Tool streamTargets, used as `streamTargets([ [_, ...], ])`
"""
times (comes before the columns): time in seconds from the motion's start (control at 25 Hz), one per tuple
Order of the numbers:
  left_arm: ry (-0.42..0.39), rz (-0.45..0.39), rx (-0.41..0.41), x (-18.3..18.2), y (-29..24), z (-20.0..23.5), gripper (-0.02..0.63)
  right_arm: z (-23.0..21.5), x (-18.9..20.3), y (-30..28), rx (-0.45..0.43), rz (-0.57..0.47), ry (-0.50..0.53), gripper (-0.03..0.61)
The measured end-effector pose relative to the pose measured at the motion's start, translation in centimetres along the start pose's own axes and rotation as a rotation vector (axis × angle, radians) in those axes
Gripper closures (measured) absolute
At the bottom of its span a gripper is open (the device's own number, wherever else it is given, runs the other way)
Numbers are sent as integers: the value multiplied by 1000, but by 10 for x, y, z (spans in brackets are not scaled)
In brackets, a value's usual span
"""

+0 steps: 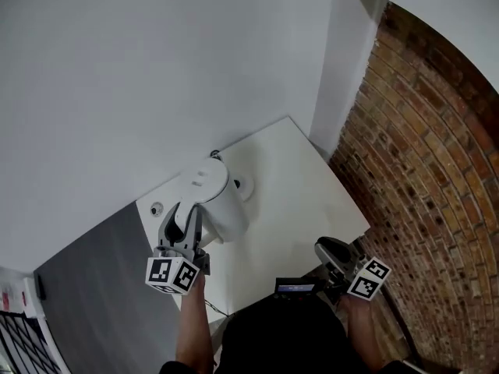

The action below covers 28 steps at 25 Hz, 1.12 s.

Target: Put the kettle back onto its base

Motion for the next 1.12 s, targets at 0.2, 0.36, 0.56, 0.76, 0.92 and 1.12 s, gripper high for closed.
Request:
streamTargets([
  [0.2,-1,-45,72,8,-34,29,434,17,6,-10,73,-49,48,502],
  [0.36,-9,-57,96,17,-67,43,434,24,12,-3,138,-61,69,502],
  [0.56,-35,-62,100,24,-100,45,434,21,8,10,192,-77,76,502],
  [0.76,-34,-55,95,33,-127,43,434,18,-3,18,210,-90,88,502],
  [0.92,-38,-40,92,37,-137,43,434,13,-4,14,208,-81,81,502],
  [1.12,-44,-40,90,42,-146,43,434,10,-9,7,193,-75,89,502],
])
Point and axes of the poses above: the fingertips, and each gripper's own axes: y backward along the fingers, z to its left, x out of its underside, the point moved 5 cm from there along y, backward along the fingers, and after that the axes turned 12 degrees about -y, right-handed, at the moved point
